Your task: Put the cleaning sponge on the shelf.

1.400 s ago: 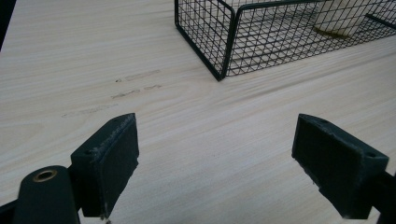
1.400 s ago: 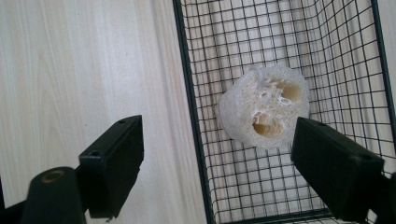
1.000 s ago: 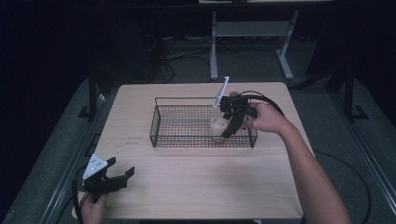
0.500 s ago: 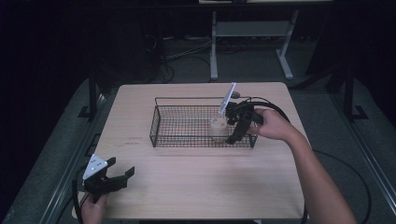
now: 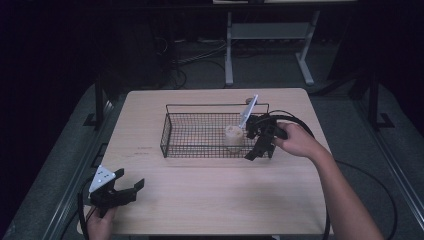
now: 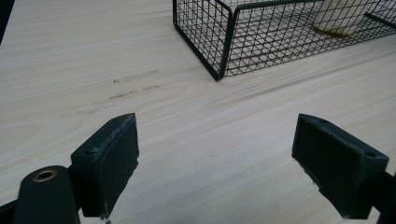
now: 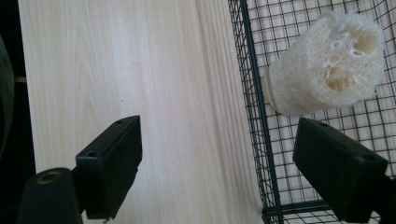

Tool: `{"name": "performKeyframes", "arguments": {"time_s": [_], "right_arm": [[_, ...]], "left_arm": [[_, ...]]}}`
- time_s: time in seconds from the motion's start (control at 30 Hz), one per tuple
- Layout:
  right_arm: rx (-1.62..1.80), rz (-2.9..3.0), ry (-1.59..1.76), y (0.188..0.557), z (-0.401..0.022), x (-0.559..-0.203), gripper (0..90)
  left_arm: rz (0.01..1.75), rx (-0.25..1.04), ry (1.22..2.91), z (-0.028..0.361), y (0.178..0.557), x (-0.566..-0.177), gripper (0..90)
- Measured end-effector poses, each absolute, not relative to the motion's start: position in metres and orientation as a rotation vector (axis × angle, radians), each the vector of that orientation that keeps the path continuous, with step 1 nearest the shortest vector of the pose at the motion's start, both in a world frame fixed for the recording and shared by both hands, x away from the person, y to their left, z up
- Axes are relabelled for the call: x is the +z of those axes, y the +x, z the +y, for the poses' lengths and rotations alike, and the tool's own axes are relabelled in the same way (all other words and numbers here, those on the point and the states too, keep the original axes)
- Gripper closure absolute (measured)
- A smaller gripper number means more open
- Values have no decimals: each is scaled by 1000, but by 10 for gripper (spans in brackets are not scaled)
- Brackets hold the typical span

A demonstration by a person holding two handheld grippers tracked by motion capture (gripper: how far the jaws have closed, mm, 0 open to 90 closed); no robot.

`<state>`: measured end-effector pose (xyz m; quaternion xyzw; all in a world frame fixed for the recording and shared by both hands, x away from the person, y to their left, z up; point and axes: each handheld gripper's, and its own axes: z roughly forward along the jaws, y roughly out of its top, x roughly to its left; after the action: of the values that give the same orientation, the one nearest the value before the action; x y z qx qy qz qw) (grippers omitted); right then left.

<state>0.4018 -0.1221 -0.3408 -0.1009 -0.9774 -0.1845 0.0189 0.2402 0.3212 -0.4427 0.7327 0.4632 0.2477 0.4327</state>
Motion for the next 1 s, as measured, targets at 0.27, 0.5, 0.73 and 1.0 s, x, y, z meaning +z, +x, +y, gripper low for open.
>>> {"name": "performKeyframes", "arguments": {"time_s": [0.27, 0.5, 0.73, 1.0], "right_arm": [[-561, -3047, -314, 393, -125, -346, 154], [-566, -3045, -313, 387, -125, -348, 154], [-584, -3044, -282, 381, -124, -349, 154], [-561, -3053, -285, 374, -128, -355, 154]], "left_arm": [[1155, 617, 1828, 321, 240, -443, 140], [1153, 615, 1829, 320, 240, -443, 139], [1153, 615, 1829, 320, 240, -443, 140], [1155, 616, 1828, 321, 240, -443, 139]]}}
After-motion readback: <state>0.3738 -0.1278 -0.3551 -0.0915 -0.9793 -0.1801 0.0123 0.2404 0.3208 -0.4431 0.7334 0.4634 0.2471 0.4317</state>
